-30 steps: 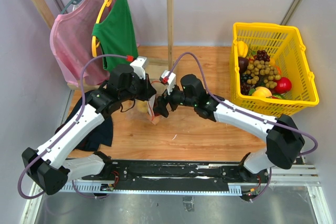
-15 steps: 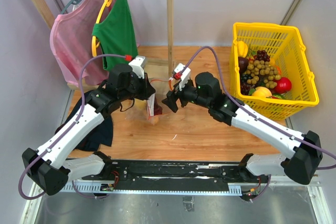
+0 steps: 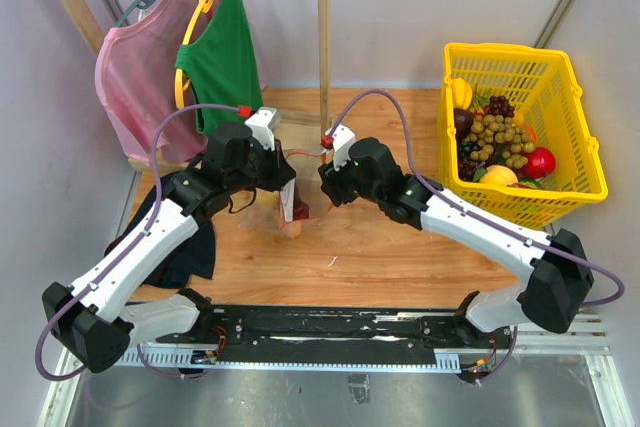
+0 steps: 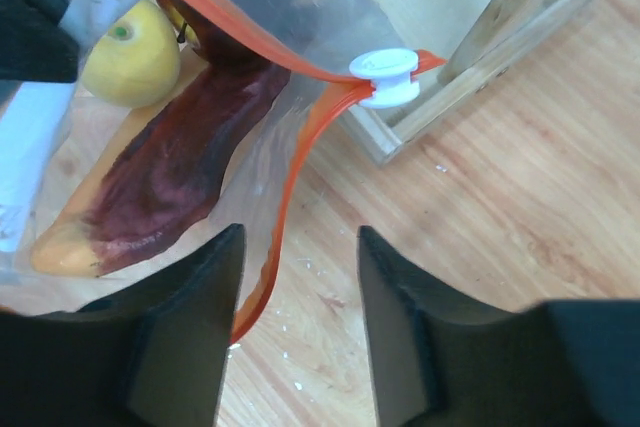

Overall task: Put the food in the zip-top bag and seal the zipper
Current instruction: Adjust the fake fruit in the zipper food storage bag.

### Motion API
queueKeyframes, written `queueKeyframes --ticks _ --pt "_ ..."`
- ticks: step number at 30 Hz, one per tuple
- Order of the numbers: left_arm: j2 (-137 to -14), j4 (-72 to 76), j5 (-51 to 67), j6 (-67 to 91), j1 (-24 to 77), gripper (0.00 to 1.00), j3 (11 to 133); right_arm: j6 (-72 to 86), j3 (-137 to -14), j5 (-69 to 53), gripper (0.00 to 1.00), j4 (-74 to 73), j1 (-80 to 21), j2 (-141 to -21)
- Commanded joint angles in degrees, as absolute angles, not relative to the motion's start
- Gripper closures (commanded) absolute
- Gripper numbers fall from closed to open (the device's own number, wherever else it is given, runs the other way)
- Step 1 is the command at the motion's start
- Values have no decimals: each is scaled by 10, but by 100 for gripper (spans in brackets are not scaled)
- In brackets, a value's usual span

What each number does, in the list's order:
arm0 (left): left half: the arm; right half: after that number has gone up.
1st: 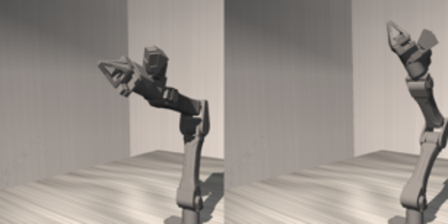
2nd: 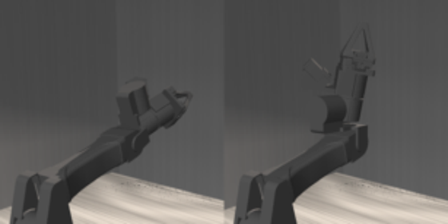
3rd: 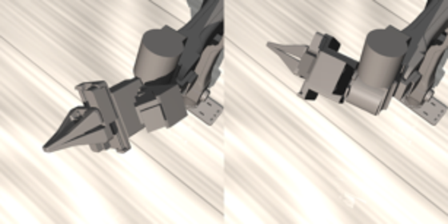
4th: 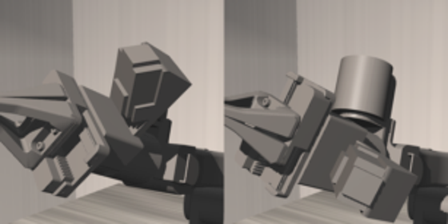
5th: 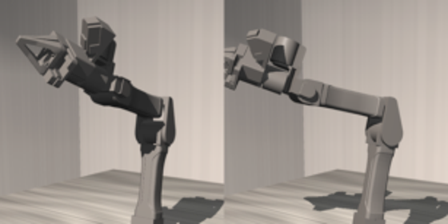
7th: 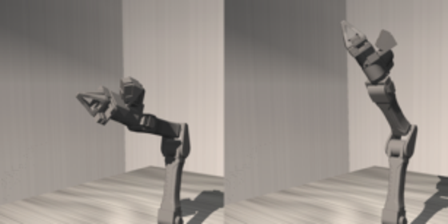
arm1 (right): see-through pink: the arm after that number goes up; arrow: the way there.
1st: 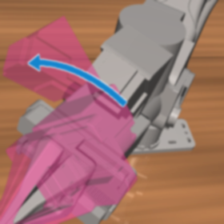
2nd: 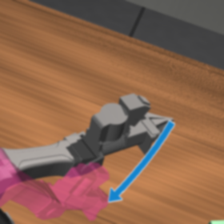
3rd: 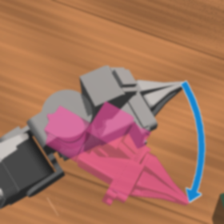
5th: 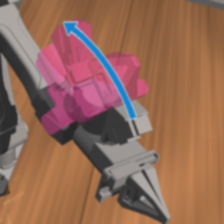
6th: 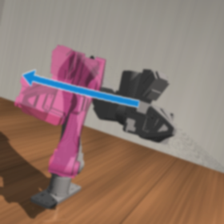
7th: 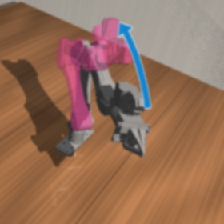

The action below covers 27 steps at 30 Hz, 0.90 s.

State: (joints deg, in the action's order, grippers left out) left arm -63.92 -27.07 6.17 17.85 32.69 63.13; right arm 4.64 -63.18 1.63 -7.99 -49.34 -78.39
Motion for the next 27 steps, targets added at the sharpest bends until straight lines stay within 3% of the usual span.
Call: queueKeyframes --ticks 1,5,6,16,27 --pt "-623 -252 68 178 320 100 626 55 -673 19 60 -84 -490 -793" --pt "-621 -256 64 179 319 100 626 37 -699 23 96 -100 -491 -782" --pt "-621 -256 64 179 318 100 626 32 -705 24 99 -106 -491 -777" --pt "-640 -267 70 181 315 100 628 21 -721 -4 99 -119 -491 -729" --pt "-676 -296 71 180 313 100 640 29 -741 47 99 -190 -492 -777"
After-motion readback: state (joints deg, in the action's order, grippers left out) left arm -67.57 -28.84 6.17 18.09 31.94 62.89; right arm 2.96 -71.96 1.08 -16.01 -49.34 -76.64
